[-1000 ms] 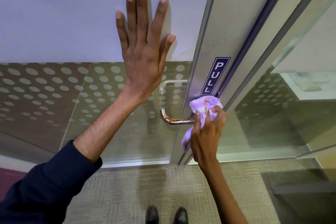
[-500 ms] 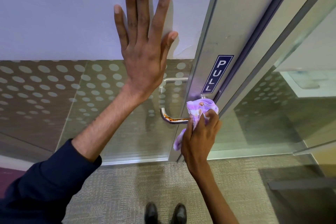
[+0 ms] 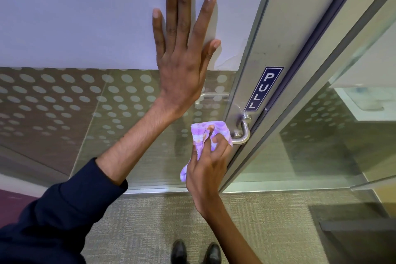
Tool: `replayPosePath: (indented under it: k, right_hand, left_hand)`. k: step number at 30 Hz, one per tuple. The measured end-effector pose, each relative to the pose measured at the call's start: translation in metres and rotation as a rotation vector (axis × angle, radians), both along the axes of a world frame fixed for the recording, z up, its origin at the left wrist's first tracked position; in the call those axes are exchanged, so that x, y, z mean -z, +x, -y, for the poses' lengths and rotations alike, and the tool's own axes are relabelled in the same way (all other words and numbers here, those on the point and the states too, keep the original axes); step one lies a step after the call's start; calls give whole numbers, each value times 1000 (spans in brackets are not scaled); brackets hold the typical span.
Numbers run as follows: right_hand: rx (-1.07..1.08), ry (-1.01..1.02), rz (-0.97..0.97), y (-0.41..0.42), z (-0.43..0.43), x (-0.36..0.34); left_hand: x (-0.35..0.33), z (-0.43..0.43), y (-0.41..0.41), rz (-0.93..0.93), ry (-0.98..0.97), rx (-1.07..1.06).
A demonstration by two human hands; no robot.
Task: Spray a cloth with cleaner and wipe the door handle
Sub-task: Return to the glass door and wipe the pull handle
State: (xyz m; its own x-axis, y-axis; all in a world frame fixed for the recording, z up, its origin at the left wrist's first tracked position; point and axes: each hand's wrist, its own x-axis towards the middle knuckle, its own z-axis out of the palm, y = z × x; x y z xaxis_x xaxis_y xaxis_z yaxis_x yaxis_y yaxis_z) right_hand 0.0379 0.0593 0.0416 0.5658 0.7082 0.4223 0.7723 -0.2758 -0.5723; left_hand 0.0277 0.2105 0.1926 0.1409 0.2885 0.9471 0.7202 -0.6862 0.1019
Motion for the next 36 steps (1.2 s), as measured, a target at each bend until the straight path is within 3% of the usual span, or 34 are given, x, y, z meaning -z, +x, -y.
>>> replayPosePath:
  k: [8, 14, 16, 20, 23, 26, 28, 30, 33, 36]
  right_hand:
    - [-37, -174, 150, -13, -3, -12]
    - [-232, -114, 114, -19, -1, -15]
    - [-324, -49, 15, -21, 2, -18]
    - [-437, 153, -388, -12, 17, -27]
    - [-318, 360, -673, 9, 35, -45]
    - [-108, 454, -811, 46, 52, -59]
    - [-14, 498, -720, 73, 58, -65]
    - [40, 431, -428, 99, 57, -68]
    - [-63, 168, -96, 127, 44, -63]
    - [-174, -9, 82, 133, 30, -46]
  left_hand:
    - [-1, 3, 0, -1, -22, 4]
    - [-3, 4, 1, 0, -26, 7]
    - [-2, 3, -1, -3, -24, 10]
    - [0, 3, -3, -19, -20, 13]
    - [0, 4, -2, -7, -23, 19]
    - [0, 4, -3, -3, -22, 16]
    - [0, 4, -2, 2, -23, 12]
    - [0, 3, -1, 3, -26, 12]
    - [0, 3, 0, 6, -16, 9]
    - [0, 1, 0, 7, -12, 5]
